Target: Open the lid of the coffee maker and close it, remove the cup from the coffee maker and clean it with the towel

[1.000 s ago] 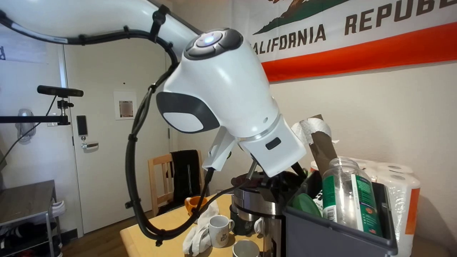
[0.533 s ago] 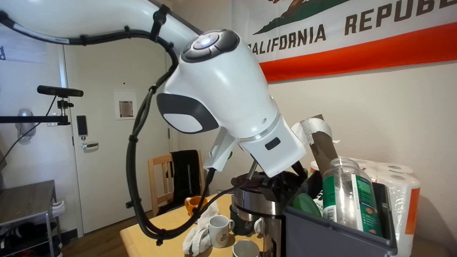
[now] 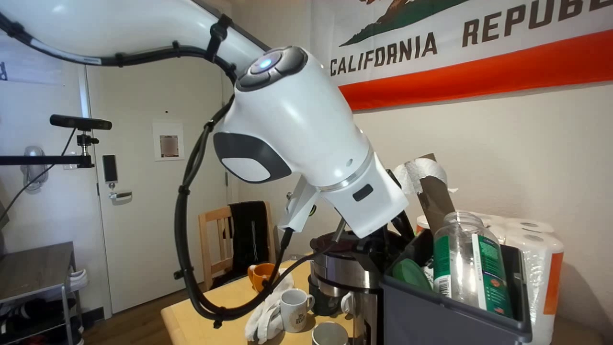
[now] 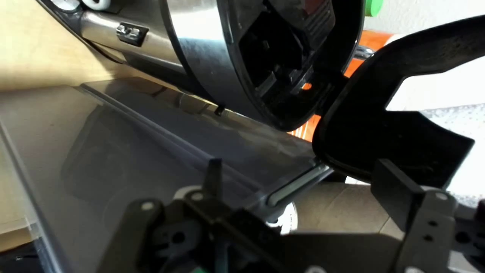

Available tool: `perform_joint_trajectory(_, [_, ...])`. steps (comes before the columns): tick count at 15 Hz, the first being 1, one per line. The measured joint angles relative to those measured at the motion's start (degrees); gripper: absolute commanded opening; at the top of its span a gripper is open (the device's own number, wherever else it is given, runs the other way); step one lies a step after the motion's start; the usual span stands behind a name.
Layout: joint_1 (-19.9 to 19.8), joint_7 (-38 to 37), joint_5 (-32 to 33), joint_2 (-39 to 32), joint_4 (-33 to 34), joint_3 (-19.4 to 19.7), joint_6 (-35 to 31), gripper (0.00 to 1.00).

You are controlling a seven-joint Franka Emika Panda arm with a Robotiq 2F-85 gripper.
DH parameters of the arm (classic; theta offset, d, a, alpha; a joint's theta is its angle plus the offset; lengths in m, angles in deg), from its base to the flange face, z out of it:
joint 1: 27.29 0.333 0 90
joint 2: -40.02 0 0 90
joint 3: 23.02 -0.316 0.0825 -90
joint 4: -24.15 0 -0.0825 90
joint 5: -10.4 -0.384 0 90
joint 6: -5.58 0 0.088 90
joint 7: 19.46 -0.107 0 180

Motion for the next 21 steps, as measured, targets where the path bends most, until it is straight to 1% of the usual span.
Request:
perform_joint_trajectory(5, [0.8, 0.1, -2.3, -0.6, 0.0, 0.0, -3.7, 1.00])
perform_joint_trajectory(9, [1.2, 0.1, -3.7, -0.7, 0.0, 0.0, -5.0, 1.00])
perform_joint_trajectory(21, [1.8, 0.1, -3.2, -0.8, -0.3, 0.0, -5.1, 1.00])
